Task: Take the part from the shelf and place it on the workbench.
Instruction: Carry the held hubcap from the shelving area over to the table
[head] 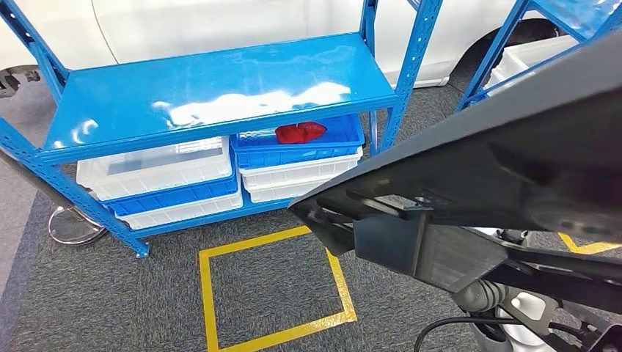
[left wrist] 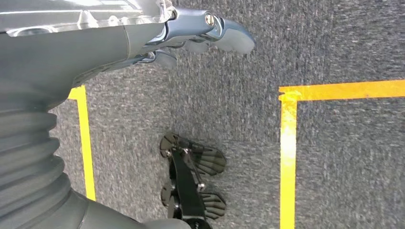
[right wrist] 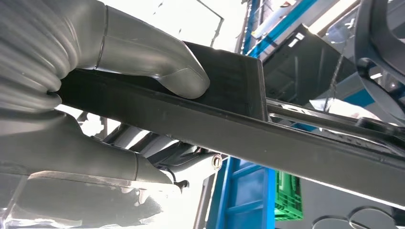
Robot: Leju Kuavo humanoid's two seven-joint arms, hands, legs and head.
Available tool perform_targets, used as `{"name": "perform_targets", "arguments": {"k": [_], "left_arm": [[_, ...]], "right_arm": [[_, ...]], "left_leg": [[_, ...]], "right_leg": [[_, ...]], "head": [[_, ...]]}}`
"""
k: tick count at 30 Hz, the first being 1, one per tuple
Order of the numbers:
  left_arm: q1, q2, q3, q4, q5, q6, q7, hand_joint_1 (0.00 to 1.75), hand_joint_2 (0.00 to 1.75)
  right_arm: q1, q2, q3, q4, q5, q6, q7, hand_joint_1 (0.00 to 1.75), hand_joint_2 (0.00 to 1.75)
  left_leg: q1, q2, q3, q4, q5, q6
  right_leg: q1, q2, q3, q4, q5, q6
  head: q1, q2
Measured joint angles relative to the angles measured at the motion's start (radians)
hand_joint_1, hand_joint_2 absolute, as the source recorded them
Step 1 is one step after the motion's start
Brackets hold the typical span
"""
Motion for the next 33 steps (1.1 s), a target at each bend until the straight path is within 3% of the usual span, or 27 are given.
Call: {"name": "perform_targets", "arguments": {"k": [1,3,4,6,8,9,10,11,13,14,16,17,19,22,23,24,26,28,30,32,33], "left_arm": [[-0.001,-0.001,0.000,0.000,0.000,0.001,0.001,0.00,1.75],[-0.003,-0.004,0.000,0.000,-0.001,0.002,0.001,0.00,1.75],[-0.004,-0.005,0.000,0.000,-0.001,0.003,0.002,0.00,1.75],[-0.002,-0.005,0.000,0.000,0.000,0.009,0.005,0.00,1.75],[-0.001,-0.005,0.000,0.000,0.006,0.015,0.006,0.00,1.75],[-0.002,-0.005,0.001,0.000,0.010,0.019,0.004,0.00,1.75],[-0.004,-0.005,0.001,0.000,0.014,0.024,0.000,0.00,1.75],[-0.006,-0.006,0.001,0.000,0.016,0.029,-0.005,0.00,1.75],[-0.011,-0.010,0.002,0.000,0.016,0.039,-0.019,0.00,1.75],[-0.013,-0.012,0.002,0.000,0.013,0.041,-0.025,0.00,1.75],[-0.016,-0.016,0.003,0.000,0.006,0.037,-0.033,0.00,1.75],[-0.018,-0.018,0.003,0.000,0.003,0.031,-0.036,0.00,1.75],[-0.021,-0.022,0.002,0.000,0.000,0.018,-0.033,0.00,1.75],[-0.016,-0.026,0.002,0.000,0.001,0.016,-0.019,0.00,1.75],[-0.014,-0.026,0.003,0.000,0.003,0.017,-0.015,0.00,1.75],[-0.012,-0.026,0.003,0.000,0.004,0.019,-0.012,0.00,1.75],[-0.011,-0.027,0.005,0.000,0.006,0.020,-0.005,0.00,1.75],[-0.010,-0.027,0.007,0.000,0.000,0.020,0.005,0.00,1.75],[-0.010,-0.028,0.008,0.000,-0.009,0.022,0.017,0.00,1.75],[-0.012,-0.029,0.008,0.000,-0.016,0.023,0.026,0.00,1.75],[-0.013,-0.030,0.008,0.000,-0.018,0.023,0.029,0.00,1.75]], "right_arm": [[0.001,-0.003,0.001,0.000,-0.001,0.000,0.000,1.75,1.75],[0.000,-0.011,0.003,0.000,-0.004,0.000,0.000,1.75,1.75],[-0.002,-0.013,0.003,0.000,-0.006,0.000,0.000,1.75,1.75],[-0.006,-0.014,0.005,0.002,-0.014,0.000,0.000,1.75,1.75],[-0.010,-0.017,0.005,0.009,-0.029,-0.001,0.000,1.75,1.75],[-0.015,-0.020,0.005,0.015,-0.041,-0.002,0.000,1.75,1.75],[-0.022,-0.025,0.005,0.021,-0.056,-0.002,0.000,1.75,1.75],[-0.032,-0.031,0.005,0.027,-0.071,-0.001,0.000,1.75,1.75],[-0.054,-0.040,0.005,0.040,-0.093,0.001,0.000,1.75,1.75],[-0.063,-0.042,0.005,0.045,-0.098,0.004,0.000,1.75,1.75],[-0.072,-0.044,0.005,0.054,-0.101,0.009,0.000,1.75,1.75],[-0.075,-0.045,0.005,0.058,-0.102,0.010,0.000,1.75,1.75],[-0.085,-0.046,0.004,0.063,-0.109,0.010,0.000,1.75,1.75],[-0.095,-0.045,0.005,0.073,-0.123,0.010,0.000,1.75,1.75],[-0.095,-0.044,0.006,0.076,-0.124,0.009,0.000,1.75,1.75],[-0.094,-0.043,0.007,0.080,-0.123,0.009,0.000,1.75,1.75],[-0.095,-0.040,0.009,0.084,-0.117,0.006,0.000,1.75,1.75],[-0.097,-0.037,0.010,0.087,-0.109,0.001,0.000,1.75,1.75],[-0.099,-0.035,0.010,0.089,-0.103,-0.005,0.002,1.75,1.75],[-0.099,-0.035,0.010,0.091,-0.100,-0.009,0.005,1.75,1.75],[-0.099,-0.035,0.010,0.092,-0.100,-0.009,0.006,1.75,1.75]], "left_leg": [[0.000,0.010,-0.001,-0.001,0.003,0.007],[0.002,0.031,-0.002,-0.009,0.012,0.022],[0.002,0.044,-0.003,-0.013,0.015,0.029],[-0.001,0.069,-0.007,-0.014,0.018,0.035],[-0.004,0.095,-0.011,-0.013,0.018,0.035],[-0.004,0.107,-0.012,-0.012,0.018,0.035],[-0.004,0.119,-0.012,-0.011,0.018,0.034],[-0.004,0.129,-0.011,-0.010,0.017,0.032],[-0.009,0.145,-0.011,-0.007,0.015,0.024],[-0.011,0.152,-0.010,-0.006,0.014,0.019],[-0.014,0.168,-0.009,-0.008,0.014,0.007],[-0.013,0.167,-0.009,-0.006,0.011,0.002],[-0.010,0.137,-0.026,0.037,-0.022,-0.007],[-0.008,0.086,-0.111,0.228,-0.116,-0.013],[-0.008,0.081,-0.133,0.273,-0.126,-0.014],[-0.008,0.079,-0.137,0.279,-0.115,-0.013],[-0.007,0.065,-0.092,0.175,-0.043,-0.007],[-0.005,0.021,-0.037,0.047,0.009,0.001],[-0.007,-0.002,-0.019,0.002,0.013,0.007],[-0.007,0.017,-0.016,-0.008,0.019,0.015],[-0.005,0.028,-0.013,-0.014,0.023,0.021]], "right_leg": [[-0.002,0.008,-0.005,-0.001,0.004,0.007],[-0.002,-0.017,-0.019,0.020,-0.011,0.018],[-0.003,-0.041,-0.036,0.058,-0.035,0.022],[-0.005,-0.081,-0.095,0.188,-0.103,0.030],[-0.007,-0.089,-0.135,0.284,-0.135,0.036],[-0.007,-0.092,-0.127,0.279,-0.123,0.037],[-0.007,-0.097,-0.099,0.232,-0.097,0.036],[-0.006,-0.110,-0.056,0.159,-0.066,0.033],[0.003,-0.143,0.010,0.036,-0.031,0.019],[0.007,-0.152,0.023,0.008,-0.028,0.010],[0.010,-0.139,0.019,0.001,-0.027,-0.006],[0.009,-0.131,0.018,-0.002,-0.024,-0.012],[0.003,-0.116,0.018,-0.010,-0.017,-0.024],[0.003,-0.087,0.015,-0.011,-0.012,-0.033],[0.004,-0.075,0.015,-0.010,-0.012,-0.034],[0.005,-0.063,0.015,-0.009,-0.011,-0.034],[0.005,-0.038,0.015,-0.005,-0.012,-0.032],[0.005,-0.015,0.011,0.001,-0.012,-0.026],[0.001,0.006,0.001,0.004,-0.008,-0.013],[-0.003,0.018,-0.006,0.002,-0.003,0.000],[-0.002,0.004,-0.009,0.008,-0.007,0.006]], "head": [[0.000,0.000],[0.003,0.000],[0.005,0.000],[0.009,0.000],[0.009,0.000],[0.009,0.000],[0.010,0.000],[0.010,0.000],[0.009,0.000],[0.009,0.000],[0.008,0.000],[0.008,0.000],[0.006,0.000],[0.004,0.000],[0.004,0.000],[0.003,0.000],[0.003,0.000],[0.004,0.000],[0.004,0.000],[0.003,0.000],[0.005,0.000]]}}
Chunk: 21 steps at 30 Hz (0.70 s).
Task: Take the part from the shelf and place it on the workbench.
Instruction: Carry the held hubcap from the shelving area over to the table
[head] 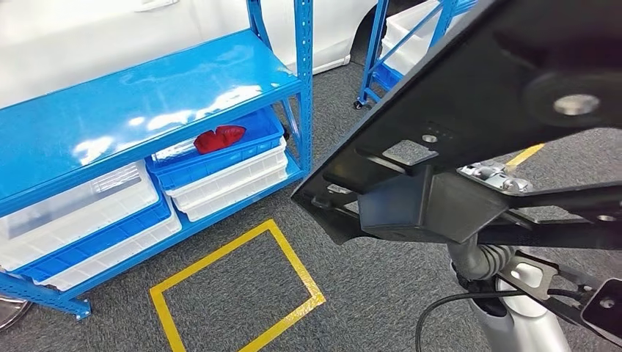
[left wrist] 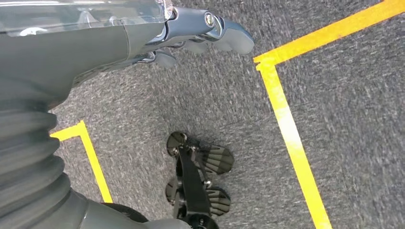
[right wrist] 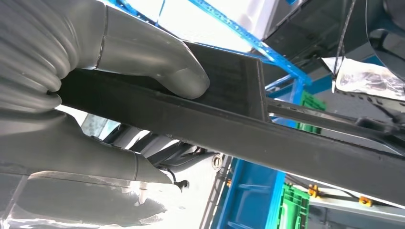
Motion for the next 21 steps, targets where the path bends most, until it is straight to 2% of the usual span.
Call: {"name": "perform_targets", "arguments": {"k": [1,3,5,6,7,8,9,10,12,14,15,16,17,18,19,20,21], "left_arm": [[-0.001,-0.001,0.000,0.000,-0.002,-0.001,0.002,0.00,1.75],[0.001,-0.002,0.000,0.000,-0.004,-0.001,0.006,0.00,1.75],[0.004,-0.002,0.000,0.000,-0.005,-0.007,0.010,0.00,1.75],[0.004,-0.002,0.000,0.000,-0.005,-0.013,0.011,0.00,1.75],[0.004,-0.003,0.000,0.000,-0.006,-0.023,0.011,0.00,1.75],[0.003,-0.003,0.000,0.000,-0.006,-0.031,0.011,0.00,1.75],[0.002,-0.004,0.000,0.000,-0.008,-0.037,0.012,0.00,1.75],[0.001,-0.005,0.000,0.000,-0.010,-0.040,0.013,0.00,1.75],[0.002,-0.005,0.000,0.000,-0.013,-0.036,0.019,0.00,1.75],[0.001,-0.006,0.000,0.000,-0.014,-0.027,0.029,0.00,1.75],[0.001,-0.006,0.000,0.000,-0.014,-0.022,0.034,0.00,1.75],[0.000,-0.007,0.000,0.000,-0.014,-0.017,0.040,0.00,1.75],[0.001,-0.008,0.001,0.000,-0.014,-0.011,0.045,0.00,1.75],[0.003,-0.008,0.002,0.000,-0.014,-0.006,0.050,0.00,1.75],[0.006,-0.009,0.003,0.000,-0.014,-0.002,0.053,0.00,1.75],[0.008,-0.009,0.005,0.000,-0.015,0.001,0.056,0.00,1.75],[0.010,-0.009,0.006,0.000,-0.016,0.002,0.058,0.00,1.75]], "right_arm": [[-0.001,0.000,0.000,0.001,0.001,-0.001,0.001,1.75,1.75],[-0.001,0.000,-0.001,0.002,-0.001,0.000,0.003,1.75,1.75],[0.000,0.000,0.000,0.007,-0.008,0.003,0.012,1.75,1.75],[0.000,0.000,0.000,0.009,-0.011,0.005,0.017,1.75,1.75],[0.000,0.000,0.000,0.011,-0.013,0.006,0.022,1.75,1.75],[0.000,0.000,0.000,0.012,-0.013,0.006,0.026,1.75,1.75],[0.000,0.000,0.000,0.012,-0.012,0.006,0.027,1.75,1.75],[0.000,0.000,-0.001,0.012,-0.009,0.006,0.028,1.75,1.75],[0.004,0.001,-0.002,0.012,-0.004,0.006,0.027,1.75,1.75],[0.015,0.000,-0.003,0.013,0.001,0.008,0.022,1.75,1.75],[0.021,0.000,-0.004,0.013,0.002,0.010,0.017,1.75,1.75],[0.025,0.000,-0.004,0.015,0.003,0.015,0.012,1.75,1.75],[0.026,0.001,-0.005,0.017,0.003,0.022,0.007,1.75,1.75],[0.027,0.001,-0.005,0.021,0.001,0.028,0.004,1.75,1.75],[0.027,0.001,-0.005,0.027,0.000,0.034,0.002,1.75,1.75],[0.027,0.002,-0.006,0.033,-0.002,0.038,0.001,1.75,1.75],[0.027,0.002,-0.007,0.040,-0.003,0.041,0.001,1.75,1.75]], "left_leg": [[0.002,0.011,0.003,-0.007,0.004,0.005],[0.001,0.035,0.005,-0.012,0.007,0.011],[-0.001,0.062,0.003,-0.010,0.005,0.013],[-0.001,0.075,0.002,-0.009,0.004,0.012],[-0.001,0.087,0.001,-0.007,0.003,0.011],[0.000,0.098,0.002,-0.005,0.000,0.009],[-0.001,0.107,0.002,-0.002,-0.003,0.005],[-0.003,0.116,0.003,0.001,-0.006,0.000],[-0.007,0.131,0.005,0.005,-0.012,-0.013],[-0.008,0.148,0.009,0.003,-0.014,-0.025],[-0.006,0.144,0.009,0.007,-0.021,-0.031],[-0.003,0.128,0.003,0.026,-0.037,-0.035],[-0.001,0.105,-0.014,0.067,-0.063,-0.038],[0.000,0.079,-0.041,0.129,-0.097,-0.040],[0.000,0.062,-0.075,0.202,-0.129,-0.040],[0.000,0.055,-0.106,0.263,-0.149,-0.039],[-0.001,0.051,-0.124,0.295,-0.151,-0.038]], "right_leg": [[0.002,-0.024,-0.009,0.019,-0.013,0.005],[0.001,-0.078,-0.056,0.117,-0.068,0.015],[-0.005,-0.094,-0.111,0.231,-0.113,0.024],[-0.008,-0.096,-0.120,0.251,-0.113,0.028],[-0.011,-0.100,-0.109,0.233,-0.095,0.030],[-0.013,-0.110,-0.082,0.185,-0.068,0.032],[-0.013,-0.133,-0.045,0.117,-0.044,0.030],[-0.010,-0.153,-0.014,0.058,-0.026,0.024],[-0.001,-0.173,0.012,0.002,-0.018,0.006],[0.002,-0.150,0.009,0.001,-0.015,-0.010],[0.001,-0.140,0.009,-0.003,-0.012,-0.017],[0.000,-0.129,0.010,-0.007,-0.009,-0.024],[-0.002,-0.119,0.012,-0.010,-0.007,-0.031],[-0.002,-0.108,0.011,-0.011,-0.005,-0.035],[0.000,-0.096,0.010,-0.011,-0.004,-0.038],[0.002,-0.082,0.009,-0.010,-0.004,-0.040],[0.004,-0.068,0.009,-0.010,-0.003,-0.040]], "head": [[0.002,0.000],[0.007,0.000],[0.008,0.000],[0.008,0.000],[0.008,0.000],[0.008,0.000],[0.008,0.000],[0.008,0.000],[0.006,0.000],[0.006,0.000],[0.005,0.000],[0.004,0.000],[0.002,0.000],[0.000,0.000],[-0.001,0.000],[-0.001,0.000],[-0.002,0.000]]}}
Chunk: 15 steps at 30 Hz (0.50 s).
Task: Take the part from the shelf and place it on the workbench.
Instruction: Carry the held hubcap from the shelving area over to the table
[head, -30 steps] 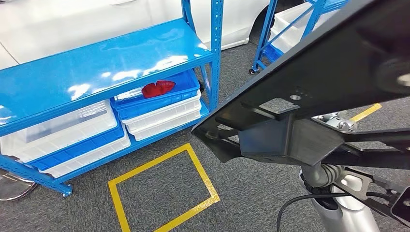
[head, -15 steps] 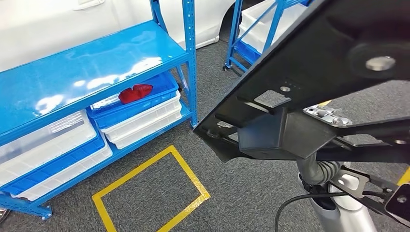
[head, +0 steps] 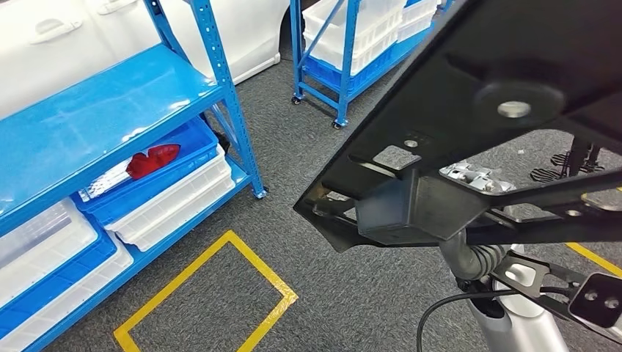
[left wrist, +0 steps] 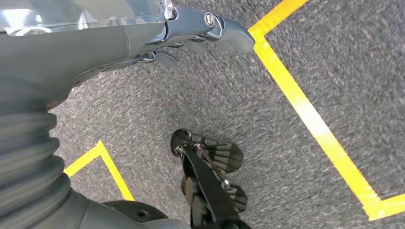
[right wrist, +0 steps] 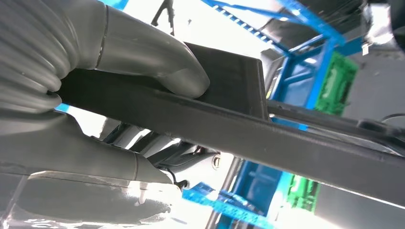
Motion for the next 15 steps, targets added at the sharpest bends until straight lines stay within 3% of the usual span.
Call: {"name": "perform_targets", "arguments": {"k": [1,2,4,6,8,9,11,13,15], "left_arm": [[0.001,0.000,0.001,0.000,-0.002,0.001,0.002,0.00,1.75],[0.001,0.000,0.002,0.000,-0.006,0.001,0.004,0.00,1.75],[0.000,0.001,0.002,0.000,-0.012,-0.001,0.009,0.00,1.75],[0.000,0.002,0.002,0.000,-0.014,-0.004,0.015,0.00,1.75],[-0.003,0.002,0.002,0.000,-0.014,-0.008,0.019,0.00,1.75],[-0.004,0.002,0.002,0.000,-0.015,-0.009,0.019,0.00,1.75],[-0.006,0.001,0.002,0.000,-0.014,-0.008,0.020,0.00,1.75],[-0.004,0.001,0.004,0.000,-0.011,-0.001,0.024,0.00,1.75],[-0.002,0.001,0.009,0.000,-0.004,0.014,0.032,0.00,1.75]], "right_arm": [[-0.001,0.000,-0.001,0.005,-0.001,0.001,0.000,1.75,1.75],[-0.002,0.000,-0.003,0.010,-0.001,0.002,0.000,1.75,1.75],[-0.007,0.000,-0.008,0.017,-0.002,0.002,0.002,1.75,1.75],[-0.011,0.000,-0.013,0.024,-0.003,0.002,0.003,1.75,1.75],[-0.011,0.000,-0.019,0.031,-0.004,0.002,0.004,1.75,1.75],[-0.010,-0.001,-0.023,0.034,-0.005,0.002,0.004,1.75,1.75],[-0.013,-0.001,-0.027,0.038,-0.005,0.002,0.004,1.75,1.75],[-0.015,-0.002,-0.028,0.044,-0.005,0.000,0.004,1.75,1.75],[-0.016,-0.002,-0.027,0.054,-0.004,-0.005,0.004,1.75,1.75]], "left_leg": [[0.000,-0.002,0.001,-0.008,0.019,0.003],[0.000,-0.007,0.020,-0.055,0.053,0.007],[0.000,-0.049,0.079,-0.194,0.121,0.021],[-0.002,-0.083,0.114,-0.272,0.143,0.029],[-0.004,-0.073,0.120,-0.286,0.142,0.032],[-0.003,-0.062,0.124,-0.293,0.146,0.036],[0.001,-0.036,0.130,-0.309,0.156,0.046],[-0.001,-0.009,0.131,-0.313,0.158,0.051],[-0.003,0.017,0.131,-0.312,0.156,0.051]], "right_leg": [[0.002,0.014,0.000,0.001,0.000,0.000],[0.003,0.026,0.001,0.003,0.000,0.000],[0.005,0.050,-0.001,0.007,0.000,0.002],[0.002,0.071,-0.007,0.010,0.003,0.012],[-0.003,0.093,-0.013,0.006,0.009,0.027],[-0.003,0.089,-0.015,0.008,0.008,0.033],[0.000,0.046,-0.039,0.055,-0.023,0.040],[-0.002,-0.006,-0.098,0.178,-0.086,0.046],[-0.009,-0.022,-0.147,0.280,-0.118,0.054]], "head": [[0.000,0.000],[0.000,0.000],[0.001,0.000],[0.000,0.000],[-0.001,0.000],[-0.001,0.000],[0.003,0.000],[0.006,0.000],[0.007,0.000]]}}
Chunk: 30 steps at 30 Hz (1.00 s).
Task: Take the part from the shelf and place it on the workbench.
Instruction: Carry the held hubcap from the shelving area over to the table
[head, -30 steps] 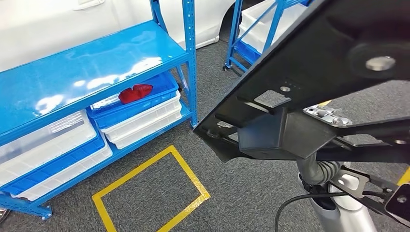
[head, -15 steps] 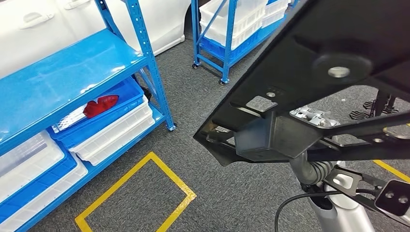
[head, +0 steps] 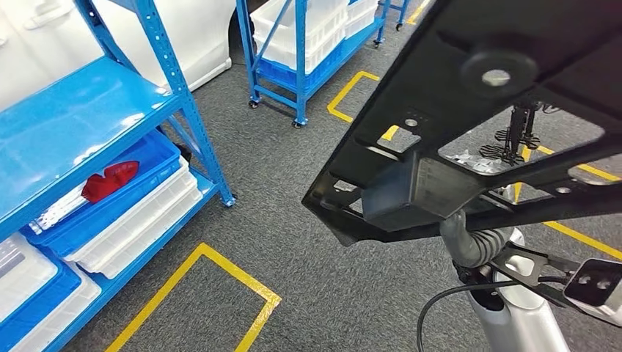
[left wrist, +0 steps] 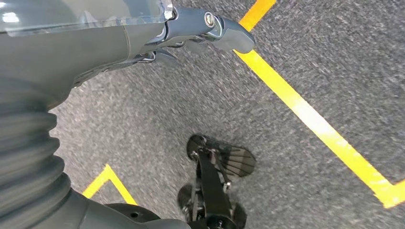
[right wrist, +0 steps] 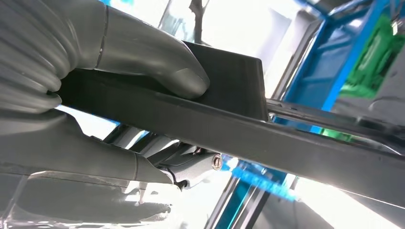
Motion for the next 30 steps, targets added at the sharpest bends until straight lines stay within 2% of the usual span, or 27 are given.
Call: {"name": "perform_targets", "arguments": {"k": [1,2,3,5,6,7,9,11,13,14,15,16,17,18,20,21,22,24,25,26,28,29,30], "left_arm": [[0.000,0.000,0.003,0.000,0.003,0.008,0.004,0.00,1.75],[-0.001,0.000,0.005,0.000,0.004,0.014,0.007,0.00,1.75],[-0.001,0.000,0.008,0.000,0.005,0.018,0.009,0.00,1.75],[-0.001,0.002,0.012,0.000,0.005,0.020,0.011,0.00,1.75],[-0.001,0.003,0.015,0.000,0.004,0.019,0.011,0.00,1.75],[-0.001,0.004,0.017,0.000,0.004,0.017,0.011,0.00,1.75],[-0.003,0.004,0.021,0.000,0.002,0.014,0.011,0.00,1.75],[-0.003,0.004,0.024,0.000,0.000,0.013,0.012,0.00,1.75],[0.001,0.004,0.027,0.000,0.000,0.014,0.013,0.00,1.75],[0.004,0.005,0.028,0.000,0.002,0.016,0.010,0.00,1.75],[0.007,0.007,0.031,0.000,0.006,0.018,0.005,0.00,1.75],[0.009,0.010,0.034,0.000,0.011,0.020,-0.002,0.00,1.75],[0.010,0.013,0.037,0.000,0.014,0.020,-0.010,0.00,1.75],[0.011,0.017,0.041,0.000,0.016,0.020,-0.016,0.00,1.75],[0.013,0.027,0.049,-0.001,0.018,0.019,-0.022,0.00,1.75],[0.013,0.032,0.051,-0.001,0.018,0.018,-0.024,0.00,1.75],[0.014,0.036,0.053,-0.001,0.018,0.018,-0.025,0.00,1.75],[0.013,0.041,0.053,-0.002,0.019,0.019,-0.032,0.00,1.75],[0.012,0.043,0.053,-0.003,0.020,0.019,-0.039,0.00,1.75],[0.012,0.047,0.054,-0.005,0.021,0.017,-0.049,0.00,1.75],[0.015,0.059,0.058,-0.006,0.025,0.011,-0.067,0.00,1.75],[0.017,0.069,0.063,-0.008,0.028,0.009,-0.069,0.00,1.75],[0.020,0.081,0.070,-0.010,0.031,0.008,-0.065,0.00,1.75]], "right_arm": [[-0.001,0.000,0.001,0.005,-0.001,-0.004,0.000,1.75,1.75],[-0.002,0.000,0.002,0.009,-0.002,-0.009,0.000,1.75,1.75],[-0.004,-0.001,0.004,0.011,-0.003,-0.014,0.000,1.75,1.75],[-0.008,-0.002,0.004,0.014,-0.003,-0.027,-0.001,1.75,1.75],[-0.009,-0.004,0.004,0.015,-0.002,-0.032,-0.001,1.75,1.75],[-0.010,-0.007,0.004,0.016,-0.001,-0.036,-0.002,1.75,1.75],[-0.010,-0.014,0.003,0.018,-0.001,-0.039,-0.002,1.75,1.75],[-0.012,-0.017,0.003,0.019,0.000,-0.041,-0.002,1.75,1.75],[-0.013,-0.017,0.004,0.021,0.004,-0.047,-0.002,1.75,1.75],[-0.010,-0.018,0.004,0.023,0.008,-0.051,-0.002,1.75,1.75],[-0.005,-0.017,0.004,0.026,0.014,-0.054,-0.002,1.75,1.75],[0.002,-0.017,0.003,0.028,0.020,-0.056,-0.003,1.75,1.75],[0.009,-0.017,0.003,0.029,0.025,-0.056,-0.003,1.75,1.75],[0.015,-0.018,0.001,0.030,0.028,-0.056,-0.004,1.75,1.75],[0.022,-0.018,-0.003,0.031,0.030,-0.056,-0.005,1.75,1.75],[0.025,-0.018,-0.004,0.031,0.031,-0.055,-0.006,1.75,1.75],[0.028,-0.018,-0.006,0.032,0.031,-0.054,-0.007,1.75,1.75],[0.037,-0.019,-0.011,0.032,0.033,-0.051,-0.009,1.75,1.75],[0.041,-0.021,-0.017,0.032,0.034,-0.047,-0.009,1.75,1.75],[0.044,-0.023,-0.025,0.031,0.035,-0.041,-0.010,1.75,1.75],[0.052,-0.026,-0.050,0.031,0.037,-0.010,-0.010,1.75,1.75],[0.058,-0.025,-0.067,0.031,0.038,0.013,-0.010,1.75,1.75],[0.066,-0.023,-0.087,0.031,0.041,0.040,-0.010,1.75,1.75]], "left_leg": [[0.000,0.013,0.000,0.001,-0.002,-0.001],[0.000,0.024,0.001,0.003,-0.004,-0.004],[0.000,0.035,0.001,0.006,-0.008,-0.007],[-0.004,0.051,0.001,0.015,-0.017,-0.019],[-0.006,0.058,0.002,0.017,-0.021,-0.026],[-0.008,0.065,0.004,0.018,-0.024,-0.032],[-0.005,0.074,0.009,0.019,-0.029,-0.044],[-0.001,0.045,-0.004,0.060,-0.063,-0.052],[0.002,0.000,-0.059,0.182,-0.128,-0.054],[0.002,-0.010,-0.093,0.252,-0.156,-0.054],[0.002,-0.016,-0.119,0.301,-0.167,-0.053],[0.002,-0.018,-0.130,0.314,-0.158,-0.051],[0.001,-0.021,-0.121,0.286,-0.130,-0.047],[0.001,-0.030,-0.095,0.221,-0.089,-0.042],[0.003,-0.079,-0.039,0.086,-0.030,-0.033],[0.002,-0.098,-0.023,0.045,-0.018,-0.031],[0.000,-0.109,-0.017,0.030,-0.018,-0.029],[-0.003,-0.090,-0.013,0.018,-0.011,-0.022],[-0.002,-0.078,-0.008,0.009,-0.006,-0.015],[0.000,-0.065,-0.002,0.000,-0.002,-0.009],[-0.001,-0.038,0.004,-0.009,0.002,-0.001],[-0.002,-0.025,0.005,-0.009,0.001,0.000],[-0.002,-0.011,0.005,-0.009,-0.001,-0.001]], "right_leg": [[-0.004,-0.005,0.001,0.000,0.011,0.003],[-0.007,-0.012,0.023,-0.041,0.036,0.006],[-0.009,-0.027,0.062,-0.111,0.069,0.007],[-0.004,-0.062,0.124,-0.229,0.104,-0.002],[0.000,-0.071,0.137,-0.257,0.108,-0.009],[0.004,-0.068,0.137,-0.261,0.104,-0.017],[0.005,-0.046,0.136,-0.265,0.107,-0.030],[0.001,-0.027,0.140,-0.272,0.110,-0.044],[0.002,-0.007,0.142,-0.274,0.112,-0.053],[0.005,0.005,0.142,-0.274,0.112,-0.056],[0.008,0.018,0.142,-0.273,0.112,-0.057],[0.010,0.032,0.143,-0.273,0.112,-0.058],[0.012,0.046,0.144,-0.272,0.112,-0.058],[0.013,0.059,0.145,-0.270,0.111,-0.058],[0.013,0.084,0.142,-0.267,0.111,-0.054],[0.011,0.096,0.138,-0.266,0.112,-0.050],[0.007,0.107,0.133,-0.266,0.114,-0.044],[0.000,0.125,0.127,-0.268,0.119,-0.030],[0.001,0.112,0.124,-0.261,0.114,-0.025],[0.004,0.089,0.114,-0.241,0.100,-0.021],[0.008,0.028,0.064,-0.135,0.041,-0.016],[0.005,0.012,0.031,-0.069,0.012,-0.013],[0.002,0.004,0.004,-0.015,-0.006,-0.011]], "head": [[0.000,0.000],[0.000,0.000],[0.000,0.000],[0.000,0.000],[-0.001,0.000],[-0.002,0.000],[-0.002,0.000],[-0.004,0.000],[-0.007,0.000],[-0.007,0.000],[-0.007,0.000],[-0.007,0.000],[-0.007,0.000],[-0.007,0.000],[-0.005,0.000],[-0.005,0.000],[-0.005,0.000],[-0.007,0.000],[-0.008,0.000],[-0.007,0.000],[-0.005,0.000],[-0.004,0.000],[-0.004,0.000]]}}
